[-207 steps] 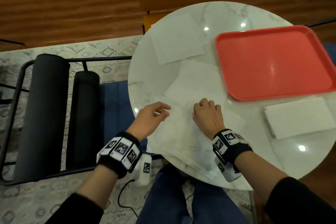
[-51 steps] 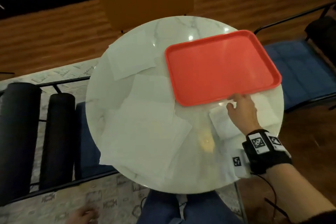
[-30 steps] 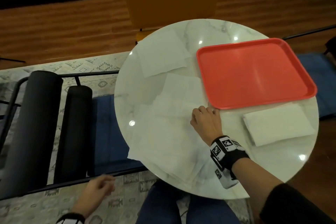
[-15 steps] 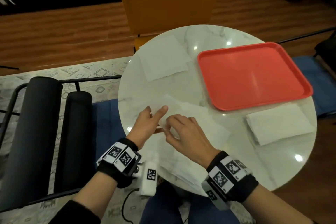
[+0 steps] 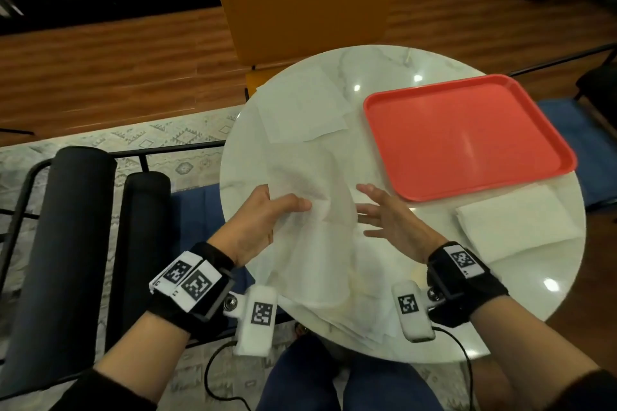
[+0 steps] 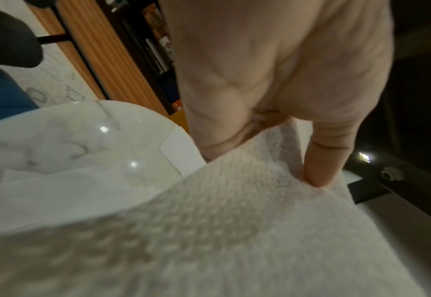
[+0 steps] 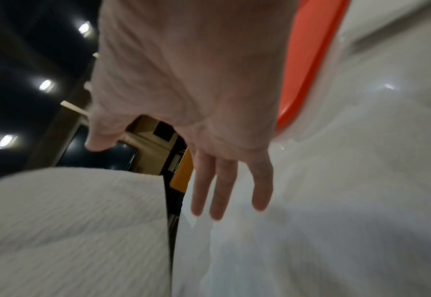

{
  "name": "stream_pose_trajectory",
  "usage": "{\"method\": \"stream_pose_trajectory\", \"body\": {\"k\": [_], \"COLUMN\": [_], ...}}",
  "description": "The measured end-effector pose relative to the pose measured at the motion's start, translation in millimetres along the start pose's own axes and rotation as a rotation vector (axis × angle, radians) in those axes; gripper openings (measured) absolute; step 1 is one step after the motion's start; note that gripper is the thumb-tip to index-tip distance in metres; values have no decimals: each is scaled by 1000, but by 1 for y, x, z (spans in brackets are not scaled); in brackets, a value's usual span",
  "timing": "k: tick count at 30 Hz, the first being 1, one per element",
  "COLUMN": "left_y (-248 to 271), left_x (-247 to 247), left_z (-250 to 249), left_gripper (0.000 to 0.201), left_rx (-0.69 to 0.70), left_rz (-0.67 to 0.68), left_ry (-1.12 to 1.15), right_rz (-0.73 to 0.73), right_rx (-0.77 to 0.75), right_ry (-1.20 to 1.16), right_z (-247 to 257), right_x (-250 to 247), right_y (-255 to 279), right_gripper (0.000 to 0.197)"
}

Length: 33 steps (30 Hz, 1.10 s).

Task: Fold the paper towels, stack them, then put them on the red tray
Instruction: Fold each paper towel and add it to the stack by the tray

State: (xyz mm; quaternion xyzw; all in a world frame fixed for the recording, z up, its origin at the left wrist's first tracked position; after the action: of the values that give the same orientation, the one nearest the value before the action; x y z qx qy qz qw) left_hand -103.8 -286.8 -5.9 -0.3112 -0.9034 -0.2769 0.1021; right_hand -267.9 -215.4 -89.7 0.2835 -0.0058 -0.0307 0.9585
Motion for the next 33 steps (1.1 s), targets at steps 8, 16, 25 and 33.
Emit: {"method": "stream_pose_trajectory", "body": {"k": [8,16,25,33], "left_y": [-32,-70,-62,-53], "left_x": [-59,-85,-90,-73], "left_z": [39,84,84,64], "left_gripper": [14,21,56,45], "left_rx": [-83,-19,104,228], "left_rz": [-196,-281,-221,-222], "left_ry": [-156,-465,-770,-925], "right_rz": [-144,-438,-442,-672], "right_rx": [-12,27,-33,-232], "right_ry": [-107,56,417,841], "right_z": [-19,-51,-65,-14], "right_x": [-27,-73,-72,-69], "right_y": [-1,-1,23,41], "right_gripper": [26,24,41,47]}}
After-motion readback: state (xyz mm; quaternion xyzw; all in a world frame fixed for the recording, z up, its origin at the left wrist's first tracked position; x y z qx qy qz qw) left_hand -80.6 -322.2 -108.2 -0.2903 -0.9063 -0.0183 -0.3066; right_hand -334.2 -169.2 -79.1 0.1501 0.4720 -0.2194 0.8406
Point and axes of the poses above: each hand's wrist, its own y-axis away from the middle knuckle, its own x-axis out of the palm, z = x × y, the point moved 10 cm from there along -y, towards the middle knuckle, and after that the axes turned 11 degrees about y, right-handed, at the moved point
